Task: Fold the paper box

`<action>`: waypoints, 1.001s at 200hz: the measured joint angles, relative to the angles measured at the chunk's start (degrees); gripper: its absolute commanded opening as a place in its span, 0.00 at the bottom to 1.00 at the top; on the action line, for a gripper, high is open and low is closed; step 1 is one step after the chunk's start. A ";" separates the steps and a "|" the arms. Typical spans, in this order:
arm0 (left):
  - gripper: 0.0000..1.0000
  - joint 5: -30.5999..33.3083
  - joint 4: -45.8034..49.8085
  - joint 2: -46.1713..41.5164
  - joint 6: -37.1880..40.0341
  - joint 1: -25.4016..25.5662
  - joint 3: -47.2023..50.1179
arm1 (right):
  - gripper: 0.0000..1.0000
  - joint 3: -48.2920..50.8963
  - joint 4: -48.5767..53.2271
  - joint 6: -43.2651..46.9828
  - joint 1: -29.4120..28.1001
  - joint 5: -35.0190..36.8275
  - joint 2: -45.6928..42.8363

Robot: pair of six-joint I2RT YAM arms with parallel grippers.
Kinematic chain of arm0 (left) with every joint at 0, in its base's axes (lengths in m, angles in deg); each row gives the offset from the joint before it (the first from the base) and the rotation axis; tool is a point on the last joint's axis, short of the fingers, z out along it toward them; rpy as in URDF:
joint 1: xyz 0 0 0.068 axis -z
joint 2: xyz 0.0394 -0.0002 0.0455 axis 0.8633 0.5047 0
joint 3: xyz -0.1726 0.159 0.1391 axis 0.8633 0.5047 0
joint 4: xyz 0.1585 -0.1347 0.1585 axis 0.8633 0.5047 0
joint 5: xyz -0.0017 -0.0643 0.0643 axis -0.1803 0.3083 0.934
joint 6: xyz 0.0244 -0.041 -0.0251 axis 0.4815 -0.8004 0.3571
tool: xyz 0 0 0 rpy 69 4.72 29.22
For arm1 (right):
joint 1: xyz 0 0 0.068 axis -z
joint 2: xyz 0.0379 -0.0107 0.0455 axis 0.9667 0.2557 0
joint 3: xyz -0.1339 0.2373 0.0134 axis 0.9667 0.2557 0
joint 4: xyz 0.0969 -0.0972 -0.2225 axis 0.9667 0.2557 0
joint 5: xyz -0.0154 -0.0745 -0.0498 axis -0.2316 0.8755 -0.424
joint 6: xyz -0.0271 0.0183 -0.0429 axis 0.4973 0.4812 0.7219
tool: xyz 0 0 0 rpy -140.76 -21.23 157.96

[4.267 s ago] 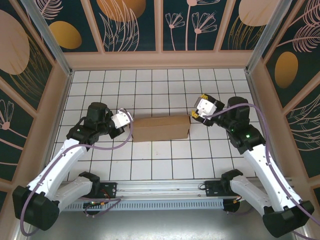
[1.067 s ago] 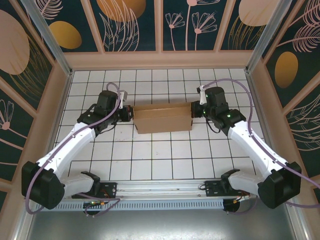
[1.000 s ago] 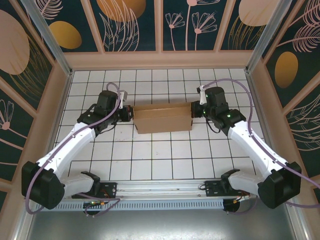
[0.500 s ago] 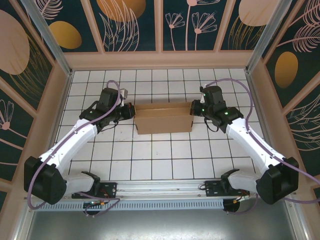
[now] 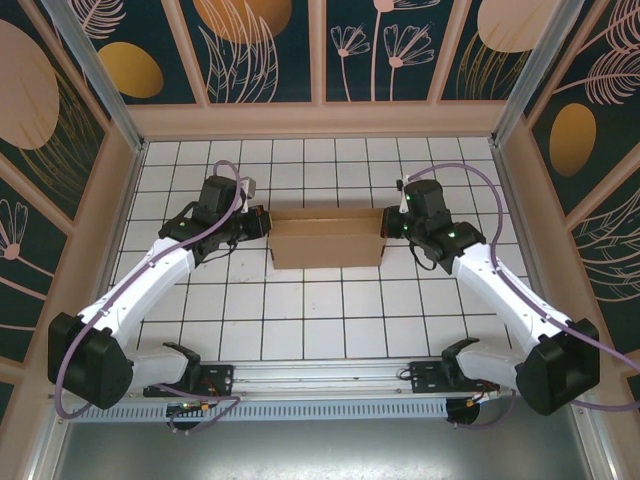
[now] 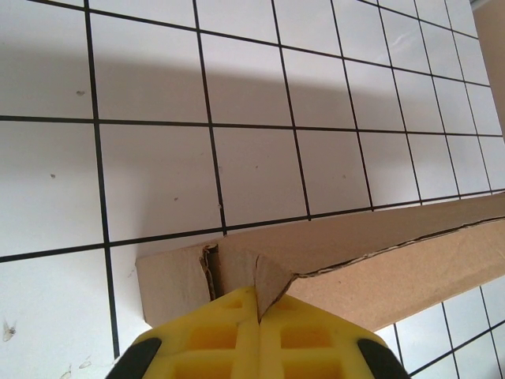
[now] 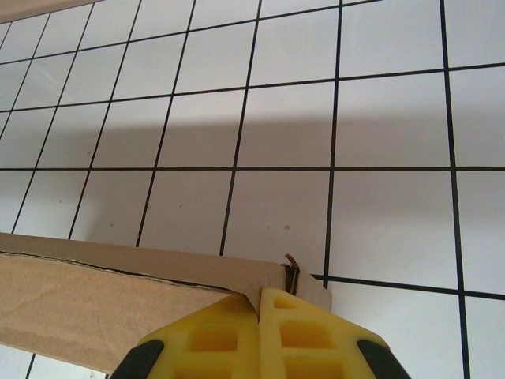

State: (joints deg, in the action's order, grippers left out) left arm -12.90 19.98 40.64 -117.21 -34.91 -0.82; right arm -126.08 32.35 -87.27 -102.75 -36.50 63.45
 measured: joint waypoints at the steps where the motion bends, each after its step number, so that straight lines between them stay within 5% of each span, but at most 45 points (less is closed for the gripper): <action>1: 0.00 0.07 0.02 0.00 0.00 0.02 0.02 | 0.00 0.02 -0.02 0.02 -0.02 0.00 0.00; 200: 0.00 4.17 1.49 -0.02 3.85 0.68 -0.50 | 0.00 0.04 -0.02 3.02 -1.27 0.83 0.00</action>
State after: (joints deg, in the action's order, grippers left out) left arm -8.72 21.46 40.62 -113.37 -34.23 -1.32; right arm -126.04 32.33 -84.26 -104.02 -35.67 63.45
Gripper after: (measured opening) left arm 0.050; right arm 0.050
